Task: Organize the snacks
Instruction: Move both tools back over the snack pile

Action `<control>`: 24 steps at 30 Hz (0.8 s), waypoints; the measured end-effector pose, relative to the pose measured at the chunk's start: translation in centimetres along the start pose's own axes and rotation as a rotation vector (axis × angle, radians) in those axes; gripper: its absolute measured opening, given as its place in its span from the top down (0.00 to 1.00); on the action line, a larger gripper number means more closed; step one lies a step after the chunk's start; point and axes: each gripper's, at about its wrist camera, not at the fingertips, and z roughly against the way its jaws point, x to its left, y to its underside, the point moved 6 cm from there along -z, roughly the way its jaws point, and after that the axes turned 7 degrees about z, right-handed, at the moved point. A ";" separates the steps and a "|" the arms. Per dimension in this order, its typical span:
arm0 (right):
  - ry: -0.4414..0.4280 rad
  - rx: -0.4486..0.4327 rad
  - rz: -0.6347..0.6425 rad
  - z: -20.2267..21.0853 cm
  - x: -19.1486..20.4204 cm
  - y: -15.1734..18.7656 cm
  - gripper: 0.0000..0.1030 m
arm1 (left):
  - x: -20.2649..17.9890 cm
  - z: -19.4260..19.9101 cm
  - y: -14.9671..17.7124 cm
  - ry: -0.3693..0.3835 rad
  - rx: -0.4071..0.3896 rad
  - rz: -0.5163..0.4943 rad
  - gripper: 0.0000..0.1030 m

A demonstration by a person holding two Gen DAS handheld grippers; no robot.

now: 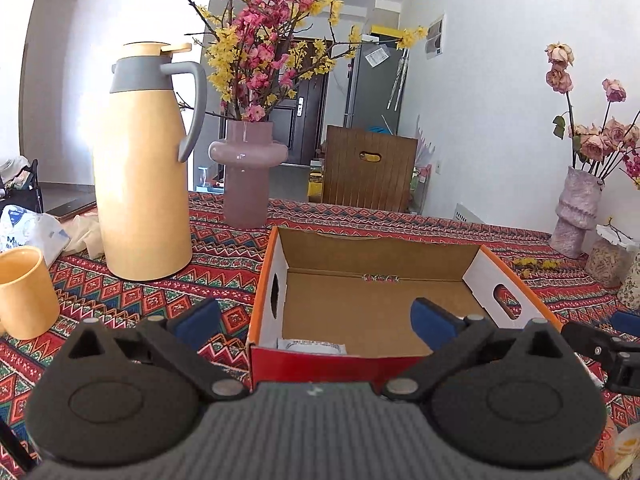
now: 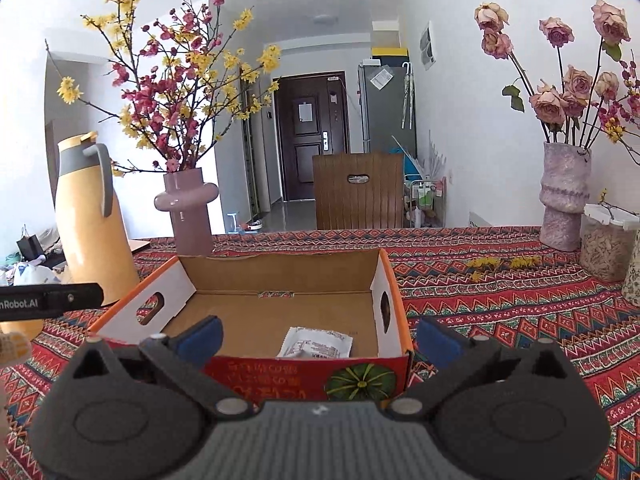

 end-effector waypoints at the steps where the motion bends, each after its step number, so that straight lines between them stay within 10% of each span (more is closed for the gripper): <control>1: 0.001 0.001 0.006 0.4 0.2 0.4 0.00 | 0.2 0.4 0.4 0.000 -0.007 -0.003 0.00; 24: 0.043 0.089 0.034 6.8 0.3 8.6 0.00 | 2.5 6.1 7.6 0.029 0.013 -0.039 0.00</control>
